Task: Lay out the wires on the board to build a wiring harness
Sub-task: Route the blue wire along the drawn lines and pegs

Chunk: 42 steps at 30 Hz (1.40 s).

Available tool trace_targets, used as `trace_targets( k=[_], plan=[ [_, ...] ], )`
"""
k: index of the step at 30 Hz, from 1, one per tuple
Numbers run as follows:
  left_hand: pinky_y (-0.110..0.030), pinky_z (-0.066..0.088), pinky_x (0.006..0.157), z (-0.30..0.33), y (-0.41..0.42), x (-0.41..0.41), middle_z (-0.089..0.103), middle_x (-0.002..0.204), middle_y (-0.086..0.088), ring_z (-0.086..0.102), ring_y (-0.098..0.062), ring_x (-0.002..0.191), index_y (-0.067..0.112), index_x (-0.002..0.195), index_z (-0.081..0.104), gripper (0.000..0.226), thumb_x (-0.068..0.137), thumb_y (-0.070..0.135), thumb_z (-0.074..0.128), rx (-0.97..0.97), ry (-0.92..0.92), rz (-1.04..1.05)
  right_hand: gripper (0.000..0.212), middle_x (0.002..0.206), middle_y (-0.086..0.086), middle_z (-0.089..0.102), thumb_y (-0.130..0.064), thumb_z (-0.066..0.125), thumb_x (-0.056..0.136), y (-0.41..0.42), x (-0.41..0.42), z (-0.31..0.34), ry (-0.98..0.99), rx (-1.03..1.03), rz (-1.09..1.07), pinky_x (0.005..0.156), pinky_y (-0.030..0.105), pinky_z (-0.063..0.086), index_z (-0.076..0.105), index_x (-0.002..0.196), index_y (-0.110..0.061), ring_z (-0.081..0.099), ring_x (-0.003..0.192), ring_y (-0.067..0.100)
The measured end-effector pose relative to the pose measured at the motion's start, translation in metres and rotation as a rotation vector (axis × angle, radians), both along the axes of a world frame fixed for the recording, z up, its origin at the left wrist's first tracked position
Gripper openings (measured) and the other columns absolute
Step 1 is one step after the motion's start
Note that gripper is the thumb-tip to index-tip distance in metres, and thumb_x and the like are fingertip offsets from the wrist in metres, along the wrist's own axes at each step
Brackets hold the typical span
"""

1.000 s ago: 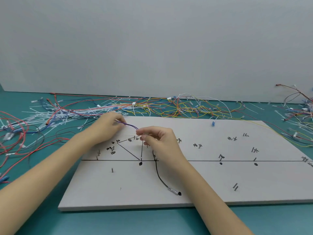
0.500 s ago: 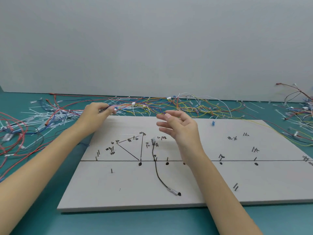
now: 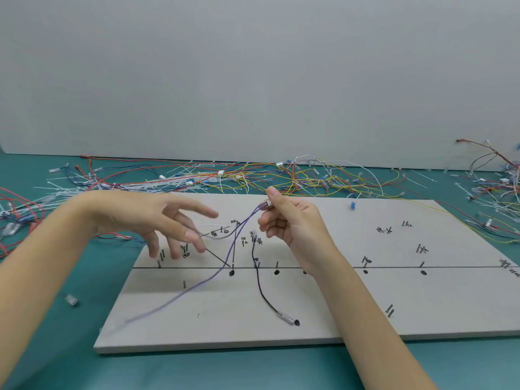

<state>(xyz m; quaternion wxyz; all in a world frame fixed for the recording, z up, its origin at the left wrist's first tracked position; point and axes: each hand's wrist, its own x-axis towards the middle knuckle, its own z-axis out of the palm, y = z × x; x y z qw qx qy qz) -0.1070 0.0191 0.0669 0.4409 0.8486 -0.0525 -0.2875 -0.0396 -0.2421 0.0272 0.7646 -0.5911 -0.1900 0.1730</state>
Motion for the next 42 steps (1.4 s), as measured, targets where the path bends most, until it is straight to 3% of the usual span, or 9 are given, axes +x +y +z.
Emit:
trace_targets(
  k=[2,5,8,12,18,27,32,35,42],
  plan=[
    [-0.029,0.054,0.077,-0.003,-0.008,-0.002,0.067,0.12,0.004,0.067,-0.018,0.103,0.043,0.131,0.049,0.068,0.069,0.054,0.075,0.072,0.047,-0.057,0.032,0.058,0.006,0.064,-0.032,0.059,0.093,0.0,-0.001,0.0,-0.004,-0.017,0.028,0.048,0.021,0.046,0.067,0.076,-0.007,0.056,0.05,0.015],
    [-0.027,0.051,0.089,-0.004,-0.026,-0.005,0.066,0.119,0.01,0.064,-0.01,0.106,0.041,0.121,0.06,0.059,0.067,0.065,0.065,0.136,-0.05,-0.051,0.034,0.056,0.006,0.062,-0.034,0.059,0.093,0.002,-0.002,-0.001,-0.02,-0.065,0.065,0.048,0.021,0.045,0.066,0.073,-0.008,0.055,0.049,0.016],
    [-0.026,0.052,0.08,-0.006,-0.051,-0.006,0.07,0.112,0.005,0.066,-0.011,0.095,0.028,0.11,0.07,0.049,0.078,0.063,0.059,-0.043,-0.16,0.031,0.034,0.056,0.006,0.062,-0.034,0.059,0.093,0.004,-0.003,-0.003,-0.029,-0.103,0.081,0.049,0.022,0.045,0.065,0.072,-0.009,0.055,0.049,0.016],
    [-0.021,0.054,0.071,-0.02,-0.081,-0.008,0.074,0.095,-0.008,0.068,-0.015,0.081,0.021,0.092,0.074,0.026,0.09,0.043,0.061,-0.224,-0.192,0.085,0.031,0.058,0.006,0.064,-0.032,0.062,0.092,0.005,-0.003,-0.006,-0.038,-0.125,0.058,0.049,0.02,0.045,0.068,0.076,-0.006,0.055,0.049,0.014],
    [-0.02,0.047,0.045,-0.041,-0.091,-0.006,0.069,0.067,-0.013,0.061,-0.017,0.047,0.018,0.077,0.075,0.04,0.091,0.047,0.051,-0.321,-0.166,0.324,0.027,0.07,0.009,0.068,-0.025,0.067,0.089,0.007,0.001,-0.011,-0.001,-0.083,0.04,0.058,0.023,0.048,0.071,0.092,0.002,0.058,0.058,0.015],
    [-0.02,0.047,0.043,-0.054,-0.078,-0.01,0.072,0.077,-0.02,0.059,-0.016,0.047,0.008,0.102,0.068,0.02,0.096,0.024,0.058,-0.354,-0.142,0.558,0.013,0.08,0.008,0.063,-0.009,0.062,0.093,0.013,0.01,-0.019,0.002,-0.237,0.005,0.057,0.019,0.052,0.071,0.099,0.0,0.056,0.069,0.015],
    [-0.021,0.048,0.043,-0.059,-0.081,-0.009,0.07,0.076,-0.007,0.063,-0.016,0.05,0.005,0.086,0.071,0.013,0.092,0.014,0.062,-0.279,-0.24,0.673,0.011,0.084,0.012,0.063,-0.004,0.064,0.09,0.024,0.018,-0.017,-0.047,-0.377,-0.024,0.054,0.017,0.048,0.071,0.098,0.0,0.053,0.064,0.013],
    [-0.018,0.047,0.042,-0.062,-0.081,-0.006,0.064,0.061,0.0,0.061,-0.011,0.049,0.005,0.083,0.073,0.011,0.089,0.011,0.066,-0.279,-0.3,0.762,0.014,0.08,0.007,0.066,0.001,0.067,0.086,0.029,0.022,-0.018,-0.061,-0.382,-0.053,0.054,0.016,0.049,0.071,0.1,0.001,0.057,0.066,0.014],
    [-0.019,0.039,0.035,-0.072,-0.083,0.004,0.062,0.052,-0.006,0.05,-0.014,0.036,0.004,0.083,0.069,0.01,0.09,0.01,0.064,-0.281,-0.291,0.882,0.017,0.079,0.006,0.067,0.007,0.069,0.08,0.038,0.03,-0.019,-0.077,-0.386,-0.071,0.064,0.022,0.052,0.072,0.089,-0.007,0.06,0.072,0.019]
  ],
)
